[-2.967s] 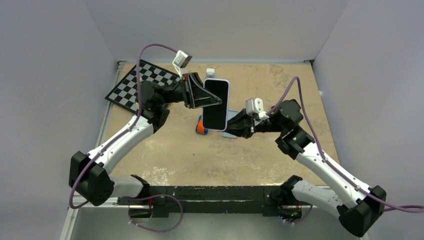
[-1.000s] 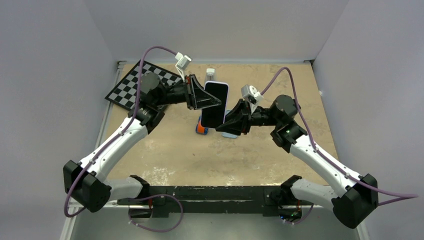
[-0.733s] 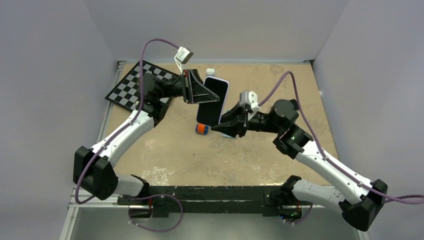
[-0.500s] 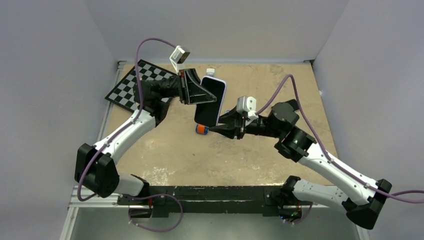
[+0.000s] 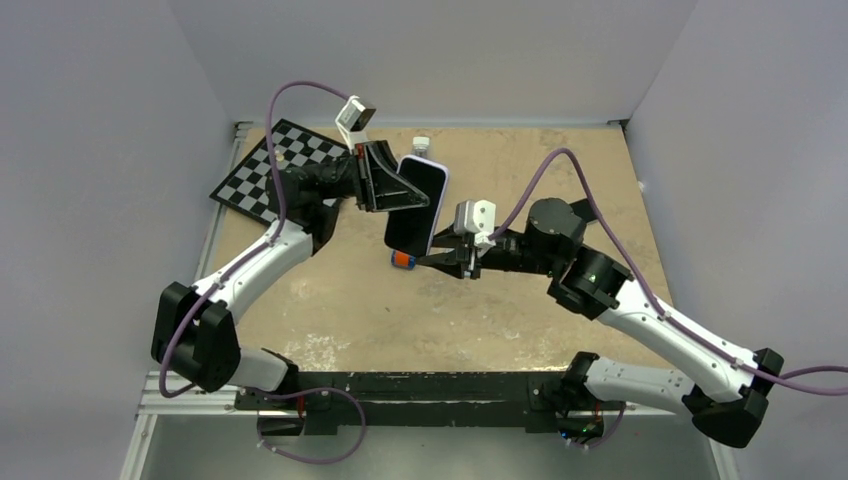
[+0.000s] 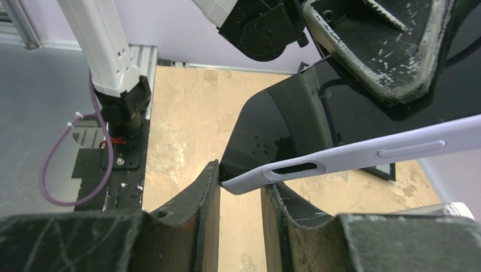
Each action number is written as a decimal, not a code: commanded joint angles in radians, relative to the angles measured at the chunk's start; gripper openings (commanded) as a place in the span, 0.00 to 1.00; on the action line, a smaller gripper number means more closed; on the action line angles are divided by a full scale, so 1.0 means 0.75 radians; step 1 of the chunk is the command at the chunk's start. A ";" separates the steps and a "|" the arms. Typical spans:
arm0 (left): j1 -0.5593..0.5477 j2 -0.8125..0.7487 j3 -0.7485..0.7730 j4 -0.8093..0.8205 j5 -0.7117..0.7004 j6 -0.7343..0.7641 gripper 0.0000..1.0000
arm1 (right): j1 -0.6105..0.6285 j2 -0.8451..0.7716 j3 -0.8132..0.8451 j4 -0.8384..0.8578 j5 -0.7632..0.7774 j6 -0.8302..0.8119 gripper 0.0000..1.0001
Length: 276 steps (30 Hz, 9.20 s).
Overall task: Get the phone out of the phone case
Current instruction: Remove the phone case from the phone, then place the phone at the center of the board.
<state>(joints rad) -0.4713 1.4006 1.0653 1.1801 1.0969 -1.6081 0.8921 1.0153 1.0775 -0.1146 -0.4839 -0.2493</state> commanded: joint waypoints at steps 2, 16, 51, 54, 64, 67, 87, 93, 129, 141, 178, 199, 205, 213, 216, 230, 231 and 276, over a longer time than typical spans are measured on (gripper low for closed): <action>-0.109 0.039 -0.037 -0.006 0.010 -0.322 0.00 | 0.003 0.107 0.106 0.075 0.344 -0.359 0.00; -0.126 0.052 -0.048 0.144 -0.048 -0.331 0.00 | 0.007 0.107 0.059 0.234 0.493 -0.189 0.00; -0.099 -0.256 -0.094 -0.608 -0.655 0.623 0.00 | -0.393 -0.147 -0.248 0.468 -0.377 1.442 0.34; -0.101 -0.251 -0.095 -0.598 -0.644 0.613 0.00 | -0.393 -0.140 -0.260 0.474 -0.350 1.439 0.34; -0.101 -0.231 -0.096 -0.526 -0.618 0.543 0.00 | -0.395 -0.088 -0.272 0.521 -0.331 1.449 0.36; -0.101 -0.233 -0.102 -0.508 -0.615 0.526 0.00 | -0.395 -0.081 -0.275 0.523 -0.307 1.448 0.36; -0.117 -0.191 -0.137 -0.279 -0.598 0.344 0.00 | -0.398 0.091 -0.165 0.412 -0.091 1.388 0.45; -0.150 -0.179 -0.144 -0.259 -0.606 0.327 0.00 | -0.398 0.151 -0.141 0.451 -0.109 1.400 0.47; -0.277 -0.339 -0.107 -0.844 -0.436 0.952 0.56 | -0.636 0.028 -0.266 1.023 -0.469 1.938 0.00; -0.239 -0.480 -0.320 -0.673 -0.393 1.084 0.51 | -0.679 0.033 -0.251 1.121 -0.572 2.075 0.00; -0.239 -0.348 -0.186 -0.820 -0.801 1.004 0.33 | -0.677 0.011 -0.279 1.132 -0.570 2.076 0.00; -0.252 -0.332 0.093 -1.798 -1.492 1.290 0.00 | -0.676 -0.088 -0.326 0.629 -0.564 1.683 0.00; -0.252 -0.407 0.043 -1.853 -1.572 1.412 0.00 | -0.676 -0.178 -0.359 0.331 -0.556 1.421 0.00; -0.251 -0.486 -0.110 -1.397 -1.115 1.437 0.00 | -0.682 -0.276 -0.270 -0.342 0.283 1.219 0.00; -0.252 -0.534 -0.151 -1.277 -0.985 1.431 0.00 | -0.688 -0.295 -0.298 -0.480 0.706 1.241 0.00; -0.250 -0.763 -0.288 -1.212 -0.794 1.430 0.00 | -1.508 -0.085 -0.664 -0.136 0.406 1.285 0.00; -0.251 -0.779 -0.294 -1.223 -0.783 1.435 0.00 | -1.551 -0.053 -0.703 -0.028 0.337 1.296 0.00; -0.261 -0.849 -0.303 -1.407 -0.755 1.543 0.00 | -1.844 0.799 -0.822 0.868 -0.091 1.594 0.22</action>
<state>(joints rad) -0.6624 0.7612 0.7933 0.0513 0.5144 -0.4175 -0.4854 1.6299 0.4652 0.4877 -0.5850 0.9077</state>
